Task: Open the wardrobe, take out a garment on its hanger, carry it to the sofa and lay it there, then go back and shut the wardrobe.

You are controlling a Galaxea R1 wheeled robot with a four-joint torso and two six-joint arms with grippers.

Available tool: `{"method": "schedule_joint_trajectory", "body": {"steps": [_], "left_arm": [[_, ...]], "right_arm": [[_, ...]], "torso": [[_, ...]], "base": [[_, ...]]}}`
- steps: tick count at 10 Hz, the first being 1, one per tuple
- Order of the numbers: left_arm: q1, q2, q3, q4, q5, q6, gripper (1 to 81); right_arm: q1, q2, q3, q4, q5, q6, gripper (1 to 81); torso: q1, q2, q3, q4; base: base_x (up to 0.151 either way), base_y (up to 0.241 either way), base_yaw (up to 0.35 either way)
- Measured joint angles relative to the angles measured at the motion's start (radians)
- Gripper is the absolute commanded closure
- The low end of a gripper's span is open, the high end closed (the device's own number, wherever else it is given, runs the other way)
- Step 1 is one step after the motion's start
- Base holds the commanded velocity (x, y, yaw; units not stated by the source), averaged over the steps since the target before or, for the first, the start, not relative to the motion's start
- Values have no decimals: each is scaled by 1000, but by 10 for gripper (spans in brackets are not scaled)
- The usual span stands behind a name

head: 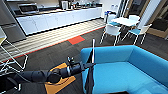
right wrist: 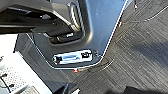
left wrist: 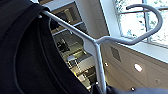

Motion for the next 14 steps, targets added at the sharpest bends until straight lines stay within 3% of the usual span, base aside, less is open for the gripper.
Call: {"method": "schedule_joint_trajectory", "body": {"steps": [14], "left_arm": [[19,-34,6,26,-5,0,811]], "right_arm": [[0,8,0,0,2,0,10]], "torso": [[0,0,0,0]], "base": [[0,0,-229]]}}
